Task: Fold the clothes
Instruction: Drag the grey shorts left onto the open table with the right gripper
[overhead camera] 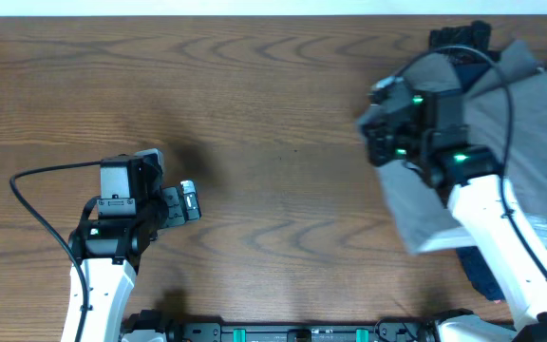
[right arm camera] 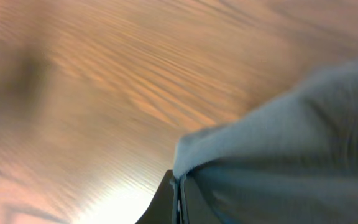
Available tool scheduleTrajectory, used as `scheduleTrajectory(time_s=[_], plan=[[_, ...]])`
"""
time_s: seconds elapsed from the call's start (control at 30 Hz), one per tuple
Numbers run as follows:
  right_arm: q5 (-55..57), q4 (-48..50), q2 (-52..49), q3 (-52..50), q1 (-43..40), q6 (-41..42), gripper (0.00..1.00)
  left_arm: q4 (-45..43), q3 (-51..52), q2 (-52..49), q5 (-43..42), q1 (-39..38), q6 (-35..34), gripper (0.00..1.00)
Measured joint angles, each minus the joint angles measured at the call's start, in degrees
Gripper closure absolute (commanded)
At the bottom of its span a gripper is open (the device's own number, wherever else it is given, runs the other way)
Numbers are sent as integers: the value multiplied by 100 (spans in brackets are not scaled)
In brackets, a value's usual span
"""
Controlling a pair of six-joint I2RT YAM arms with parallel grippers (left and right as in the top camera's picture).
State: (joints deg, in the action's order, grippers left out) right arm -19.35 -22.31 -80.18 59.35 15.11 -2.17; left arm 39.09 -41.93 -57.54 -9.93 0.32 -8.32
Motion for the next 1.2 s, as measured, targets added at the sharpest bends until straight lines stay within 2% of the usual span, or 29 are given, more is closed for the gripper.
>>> scheduleTrajectory(time_s=[0.13, 0.27, 0.3, 0.33, 0.43, 0.53, 0.67, 0.9, 1.2], plan=[[-219, 1045, -4, -7, 898, 315, 98, -17, 0, 0, -11, 0, 0, 2], [-179, 1453, -7, -7, 1751, 457, 95, -17, 0, 0, -17, 0, 0, 2], [-87, 1475, -7, -7, 1943, 476, 87, -20, 0, 0, -17, 0, 0, 2], [50, 1469, -9, -7, 2116, 511, 75, -24, 0, 0, -17, 0, 0, 2], [496, 1364, -72, -4, 2487, 549, 26, -57, 0, 0, -17, 0, 0, 2], [1078, 973, -177, -4, 2520, 590, 2, -50, 0, 0, -20, 0, -61, 2], [2004, 249, -210, -7, 2253, 767, 1, 31, 0, 0, -162, 2, -516, 2], [2826, -1088, -205, -4, 949, 970, 1, 59, 2, -109, -1244, -186, -1185, 2], [3045, -2111, -205, -7, -55, 1075, 1, -317, 13, -1255, -1834, -1840, -2356, 2]])
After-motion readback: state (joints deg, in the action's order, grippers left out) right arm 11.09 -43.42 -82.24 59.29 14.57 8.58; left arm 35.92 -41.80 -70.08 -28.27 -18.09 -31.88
